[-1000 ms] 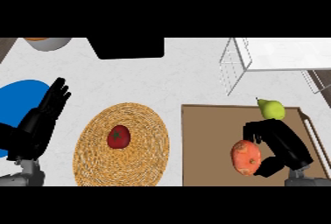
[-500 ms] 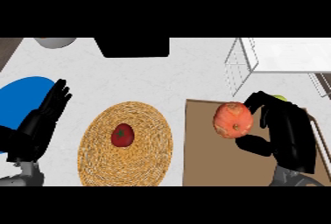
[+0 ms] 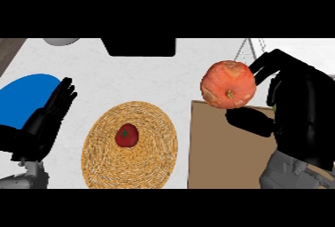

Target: Pick the squash from the tray and place it in the tiered shelf

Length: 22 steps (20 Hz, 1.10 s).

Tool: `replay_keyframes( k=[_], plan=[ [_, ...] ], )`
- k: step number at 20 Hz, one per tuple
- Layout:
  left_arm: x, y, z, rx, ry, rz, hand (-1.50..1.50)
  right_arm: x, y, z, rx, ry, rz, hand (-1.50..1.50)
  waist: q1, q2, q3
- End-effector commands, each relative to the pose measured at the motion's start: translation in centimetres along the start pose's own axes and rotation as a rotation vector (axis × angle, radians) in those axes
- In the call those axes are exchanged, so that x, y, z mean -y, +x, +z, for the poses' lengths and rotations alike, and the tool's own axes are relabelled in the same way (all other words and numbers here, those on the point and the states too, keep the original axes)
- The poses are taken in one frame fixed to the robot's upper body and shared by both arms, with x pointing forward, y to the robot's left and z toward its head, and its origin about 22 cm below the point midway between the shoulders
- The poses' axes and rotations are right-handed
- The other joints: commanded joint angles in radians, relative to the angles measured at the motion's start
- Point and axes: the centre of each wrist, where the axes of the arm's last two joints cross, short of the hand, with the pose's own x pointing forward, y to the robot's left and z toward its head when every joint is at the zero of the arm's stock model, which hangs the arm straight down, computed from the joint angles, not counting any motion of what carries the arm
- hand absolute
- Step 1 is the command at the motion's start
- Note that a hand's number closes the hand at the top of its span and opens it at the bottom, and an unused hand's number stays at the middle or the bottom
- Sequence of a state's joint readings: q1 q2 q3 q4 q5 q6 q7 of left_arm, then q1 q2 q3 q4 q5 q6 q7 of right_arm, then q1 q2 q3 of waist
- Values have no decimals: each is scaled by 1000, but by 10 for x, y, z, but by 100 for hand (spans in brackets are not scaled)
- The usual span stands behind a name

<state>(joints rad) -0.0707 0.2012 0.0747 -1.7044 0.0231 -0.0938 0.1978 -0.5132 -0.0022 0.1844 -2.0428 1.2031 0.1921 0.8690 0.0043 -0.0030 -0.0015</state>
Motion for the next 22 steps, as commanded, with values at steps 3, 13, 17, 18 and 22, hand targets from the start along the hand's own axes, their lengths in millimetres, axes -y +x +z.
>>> replay_keyframes(
  k=[3,13,17,18,22],
  plan=[
    [-5,14,-2,18,-2,6,0,15,22,-53,-24,-34,-58,150,4,3,1],
    [7,2,-8,12,-43,-13,0,43,29,-85,-73,-62,-745,150,44,17,4],
    [-16,-7,-1,15,12,1,0,38,16,-116,-56,-62,-811,150,16,8,2],
    [-3,4,2,14,-3,-25,0,24,5,-128,-66,-43,-808,150,18,8,2],
    [-6,1,-1,4,22,-8,0,24,-28,-135,42,-135,234,150,0,11,-7]
  ],
)
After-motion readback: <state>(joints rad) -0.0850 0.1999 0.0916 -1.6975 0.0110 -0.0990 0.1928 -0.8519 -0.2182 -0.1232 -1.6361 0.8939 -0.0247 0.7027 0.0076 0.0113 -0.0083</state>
